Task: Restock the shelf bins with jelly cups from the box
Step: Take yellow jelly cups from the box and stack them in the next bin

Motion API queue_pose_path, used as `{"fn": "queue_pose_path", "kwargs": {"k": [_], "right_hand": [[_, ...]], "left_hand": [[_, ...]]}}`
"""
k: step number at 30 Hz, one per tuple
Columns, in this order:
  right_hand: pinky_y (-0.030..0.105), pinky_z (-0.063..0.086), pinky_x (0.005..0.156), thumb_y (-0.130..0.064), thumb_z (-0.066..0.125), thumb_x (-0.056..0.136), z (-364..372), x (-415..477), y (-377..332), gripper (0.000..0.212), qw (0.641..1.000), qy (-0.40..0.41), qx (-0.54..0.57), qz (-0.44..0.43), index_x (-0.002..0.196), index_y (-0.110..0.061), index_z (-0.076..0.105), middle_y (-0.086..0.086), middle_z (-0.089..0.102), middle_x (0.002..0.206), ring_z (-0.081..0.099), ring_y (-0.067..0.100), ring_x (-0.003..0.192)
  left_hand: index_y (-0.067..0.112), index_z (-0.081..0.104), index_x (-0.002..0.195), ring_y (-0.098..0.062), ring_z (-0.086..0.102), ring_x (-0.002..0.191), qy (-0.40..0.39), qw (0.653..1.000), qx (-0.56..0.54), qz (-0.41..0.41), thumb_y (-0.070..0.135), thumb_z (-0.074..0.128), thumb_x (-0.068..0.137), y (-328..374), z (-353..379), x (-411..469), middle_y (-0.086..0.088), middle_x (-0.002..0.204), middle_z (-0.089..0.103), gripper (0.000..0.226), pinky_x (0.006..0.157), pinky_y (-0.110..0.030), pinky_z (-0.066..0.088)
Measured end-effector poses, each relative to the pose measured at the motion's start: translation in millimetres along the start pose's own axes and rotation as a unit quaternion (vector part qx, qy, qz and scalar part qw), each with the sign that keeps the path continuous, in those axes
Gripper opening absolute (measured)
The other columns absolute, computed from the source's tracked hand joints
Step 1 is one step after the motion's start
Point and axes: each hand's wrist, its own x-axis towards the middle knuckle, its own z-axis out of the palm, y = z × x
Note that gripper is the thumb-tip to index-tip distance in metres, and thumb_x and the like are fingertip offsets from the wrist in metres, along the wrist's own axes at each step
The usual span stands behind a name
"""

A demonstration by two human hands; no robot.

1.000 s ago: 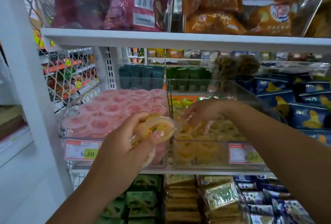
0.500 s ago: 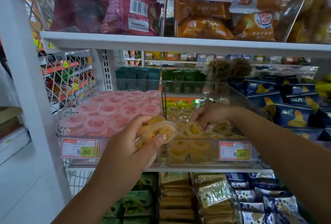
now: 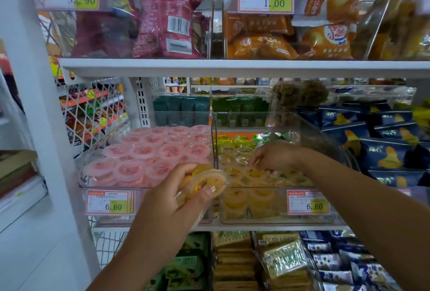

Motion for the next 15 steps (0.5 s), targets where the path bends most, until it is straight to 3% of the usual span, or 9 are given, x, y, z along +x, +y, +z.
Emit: {"fn": "queue_pose_path", "kwargs": {"k": [3,6,9,11,13,15], "right_hand": [[0.017,0.05,0.066,-0.036,0.061,0.092,2,-3,-3,0.032,0.999,-0.016,0.025,-0.023,0.124,-0.034,0.062,-0.013,0.057,0.112,0.059,0.008,0.09],[0.017,0.049,0.069,-0.047,0.064,0.087,9,0,-4,0.038,0.999,-0.023,0.022,-0.043,0.124,-0.04,0.061,-0.012,0.05,0.136,0.054,0.009,0.107],[0.019,0.048,0.073,-0.048,0.064,0.087,12,1,-4,0.038,0.998,-0.031,0.014,-0.049,0.124,-0.04,0.061,-0.007,0.051,0.14,0.054,0.011,0.112],[0.024,0.047,0.086,-0.051,0.059,0.089,9,-1,-3,0.041,0.998,-0.037,-0.014,-0.05,0.129,-0.041,0.056,-0.006,0.048,0.143,0.051,0.015,0.12],[0.027,0.041,0.098,-0.055,0.053,0.091,1,-8,-3,0.047,0.997,0.011,-0.04,-0.067,0.136,-0.039,0.049,-0.005,0.048,0.143,0.05,0.016,0.123],[0.029,0.043,0.099,-0.058,0.051,0.088,-12,-25,-7,0.051,0.993,0.06,0.039,-0.098,0.133,-0.035,0.051,-0.006,0.056,0.134,0.056,0.013,0.116]], "left_hand": [[0.045,0.058,0.102,0.015,0.059,0.087,0.004,1.0,0.009,0.004,0.053,0.057,0.076,0,1,0,0.039,0.094,0.062,0.027,0.064,-0.002,0.042],[0.044,0.058,0.105,0.013,0.06,0.087,0.003,1.0,0.022,-0.001,0.05,0.06,0.082,1,5,0,0.037,0.095,0.062,0.025,0.063,-0.007,0.043],[0.045,0.057,0.106,0.012,0.06,0.087,-0.001,0.999,0.035,-0.004,0.05,0.061,0.083,2,9,1,0.037,0.096,0.062,0.024,0.065,-0.01,0.042],[0.045,0.057,0.106,0.013,0.059,0.087,-0.006,0.999,0.047,-0.002,0.053,0.058,0.082,3,12,2,0.037,0.097,0.061,0.025,0.063,-0.008,0.042],[0.045,0.057,0.108,0.014,0.059,0.088,-0.014,0.999,0.048,-0.002,0.056,0.057,0.08,5,16,3,0.037,0.098,0.061,0.03,0.063,-0.008,0.042],[0.044,0.057,0.11,0.016,0.058,0.088,-0.022,0.999,0.049,-0.005,0.055,0.057,0.082,7,21,6,0.036,0.098,0.062,0.03,0.064,-0.007,0.041]]}}
